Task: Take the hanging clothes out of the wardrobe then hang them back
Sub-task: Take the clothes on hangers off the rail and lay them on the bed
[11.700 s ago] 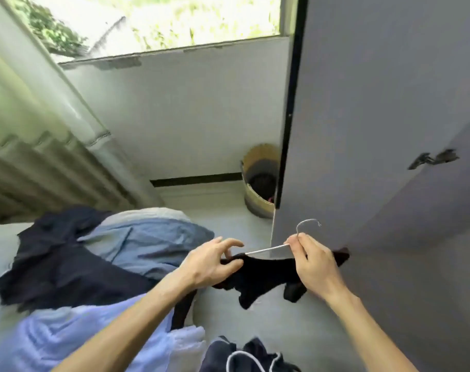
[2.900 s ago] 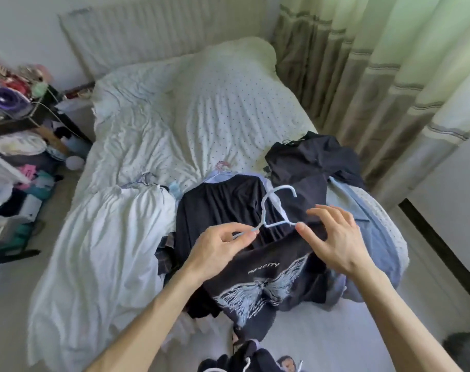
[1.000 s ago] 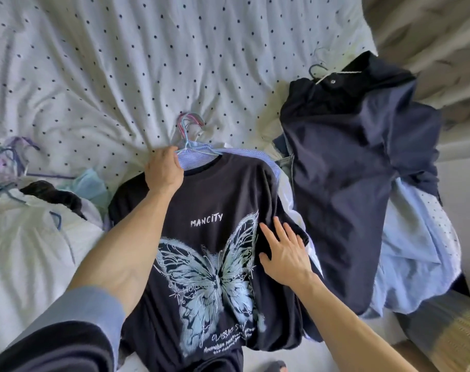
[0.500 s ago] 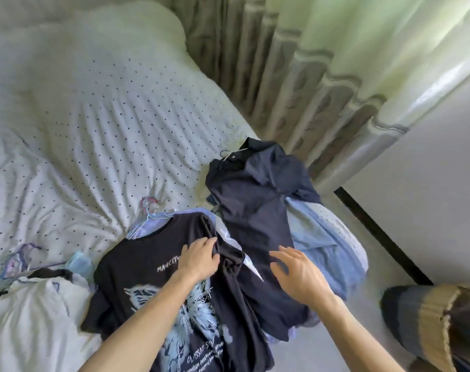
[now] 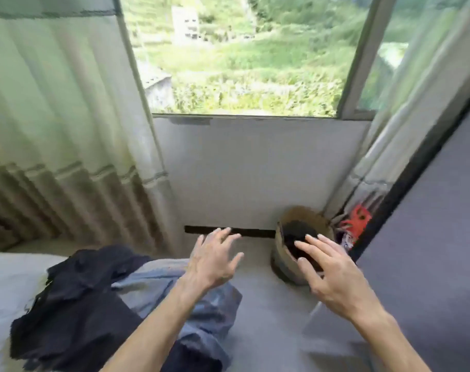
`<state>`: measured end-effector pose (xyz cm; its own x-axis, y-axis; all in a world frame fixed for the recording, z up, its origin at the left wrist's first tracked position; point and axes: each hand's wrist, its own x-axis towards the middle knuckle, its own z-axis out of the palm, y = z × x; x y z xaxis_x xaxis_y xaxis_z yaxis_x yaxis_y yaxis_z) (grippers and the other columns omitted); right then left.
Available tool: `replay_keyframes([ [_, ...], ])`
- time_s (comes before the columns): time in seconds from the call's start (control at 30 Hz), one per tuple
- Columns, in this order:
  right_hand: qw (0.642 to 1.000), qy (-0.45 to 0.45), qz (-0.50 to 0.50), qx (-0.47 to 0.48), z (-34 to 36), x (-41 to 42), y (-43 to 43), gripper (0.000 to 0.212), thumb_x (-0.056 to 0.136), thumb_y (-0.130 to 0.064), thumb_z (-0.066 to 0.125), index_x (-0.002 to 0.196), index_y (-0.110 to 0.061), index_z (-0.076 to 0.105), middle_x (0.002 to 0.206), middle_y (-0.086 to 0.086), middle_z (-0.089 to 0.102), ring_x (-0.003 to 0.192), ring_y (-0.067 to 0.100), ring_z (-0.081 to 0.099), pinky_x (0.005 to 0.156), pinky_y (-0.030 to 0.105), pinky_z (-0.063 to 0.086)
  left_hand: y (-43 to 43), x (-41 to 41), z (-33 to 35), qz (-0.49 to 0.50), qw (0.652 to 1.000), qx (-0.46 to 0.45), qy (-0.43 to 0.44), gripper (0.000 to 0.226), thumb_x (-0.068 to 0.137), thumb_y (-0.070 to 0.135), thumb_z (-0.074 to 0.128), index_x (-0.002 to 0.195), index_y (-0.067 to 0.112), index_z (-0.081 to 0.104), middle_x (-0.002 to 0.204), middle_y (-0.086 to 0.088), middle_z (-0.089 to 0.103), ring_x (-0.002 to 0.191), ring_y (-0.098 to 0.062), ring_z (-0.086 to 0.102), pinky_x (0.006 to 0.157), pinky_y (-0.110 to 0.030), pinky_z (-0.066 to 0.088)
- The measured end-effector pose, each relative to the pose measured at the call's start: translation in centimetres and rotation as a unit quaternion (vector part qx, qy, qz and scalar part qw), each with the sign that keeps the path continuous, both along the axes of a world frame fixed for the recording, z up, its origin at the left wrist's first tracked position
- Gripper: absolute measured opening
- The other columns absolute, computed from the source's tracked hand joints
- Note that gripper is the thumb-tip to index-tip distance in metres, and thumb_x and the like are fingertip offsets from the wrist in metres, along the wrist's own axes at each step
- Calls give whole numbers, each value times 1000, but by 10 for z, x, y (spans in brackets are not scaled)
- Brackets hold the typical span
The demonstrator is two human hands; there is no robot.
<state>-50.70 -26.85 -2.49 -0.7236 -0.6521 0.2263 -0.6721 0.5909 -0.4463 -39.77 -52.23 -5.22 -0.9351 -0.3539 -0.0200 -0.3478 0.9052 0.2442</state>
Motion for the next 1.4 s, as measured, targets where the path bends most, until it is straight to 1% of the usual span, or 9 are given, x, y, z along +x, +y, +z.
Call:
replay_keyframes([
  [0.07, 997, 3, -75, -12, 12, -15, 61, 39, 98, -43, 53, 136, -38, 58, 147, -15, 47, 145, 6, 29, 120, 30, 25, 48, -52, 24, -79, 996, -17, 34, 72, 84, 68, 19, 145, 38, 44, 156, 6, 37, 146, -16, 30, 118, -42, 27],
  [0.13, 988, 3, -149, -38, 22, -22, 116, 39, 97, -44, 52, 136, -40, 57, 148, -16, 47, 144, 4, 28, 118, 27, 25, 101, -96, 47, -159, 986, -17, 55, 63, 89, 66, 28, 146, 41, 41, 157, 9, 35, 147, -14, 27, 119, -41, 24],
  [0.27, 952, 24, -297, -69, 36, -20, 207, 38, 98, -46, 51, 134, -38, 59, 144, -16, 50, 142, 3, 31, 115, 19, 21, 204, -163, 82, -327, 940, -18, 99, 63, 89, 64, 25, 145, 41, 42, 155, 11, 38, 146, -14, 30, 118, -40, 28],
  [0.47, 861, 66, -500, -67, 39, 19, 311, 42, 96, -48, 43, 131, -35, 62, 140, -11, 57, 138, 7, 39, 112, 23, 31, 335, -236, 98, -499, 861, -14, 94, 52, 99, 55, 36, 149, 44, 33, 160, 14, 29, 149, -12, 22, 121, -35, 17],
  [0.6, 795, 89, -599, -41, 49, 57, 359, 51, 95, -53, 34, 132, -33, 61, 140, -9, 57, 138, 12, 41, 114, 32, 35, 415, -253, 105, -588, 803, 13, 93, 51, 98, 50, 40, 148, 40, 38, 158, 8, 34, 147, -15, 28, 121, -39, 20],
  [0.87, 685, 121, -719, -10, 69, 135, 417, 44, 100, -45, 39, 140, -34, 54, 151, -10, 44, 146, 11, 28, 119, 38, 29, 532, -222, 107, -696, 709, 45, 99, 50, 100, 41, 47, 149, 35, 39, 155, 10, 38, 142, -17, 34, 116, -34, 25],
  [1.07, 588, 286, -757, -28, 85, 148, 485, 42, 97, -38, 45, 132, -22, 63, 142, -3, 56, 138, 19, 43, 112, 42, 38, 612, -204, 96, -744, 661, 46, 81, 53, 100, 42, 45, 151, 35, 33, 157, 10, 35, 144, -15, 31, 119, -33, 23],
  [1.27, 493, 413, -764, 47, 118, 128, 586, 41, 100, -32, 49, 138, -20, 57, 153, 9, 43, 146, 28, 31, 117, 47, 29, 695, -180, 89, -759, 648, 54, 35, 54, 100, 41, 45, 152, 32, 32, 155, 6, 39, 141, -19, 36, 118, -39, 29],
  [1.4, 464, 433, -767, 95, 126, 105, 645, 41, 104, -32, 40, 141, -23, 54, 156, 11, 38, 149, 29, 24, 120, 56, 16, 749, -170, 76, -728, 673, 117, -52, 57, 100, 44, 45, 153, 31, 28, 153, 0, 39, 138, -26, 40, 110, -42, 37],
])
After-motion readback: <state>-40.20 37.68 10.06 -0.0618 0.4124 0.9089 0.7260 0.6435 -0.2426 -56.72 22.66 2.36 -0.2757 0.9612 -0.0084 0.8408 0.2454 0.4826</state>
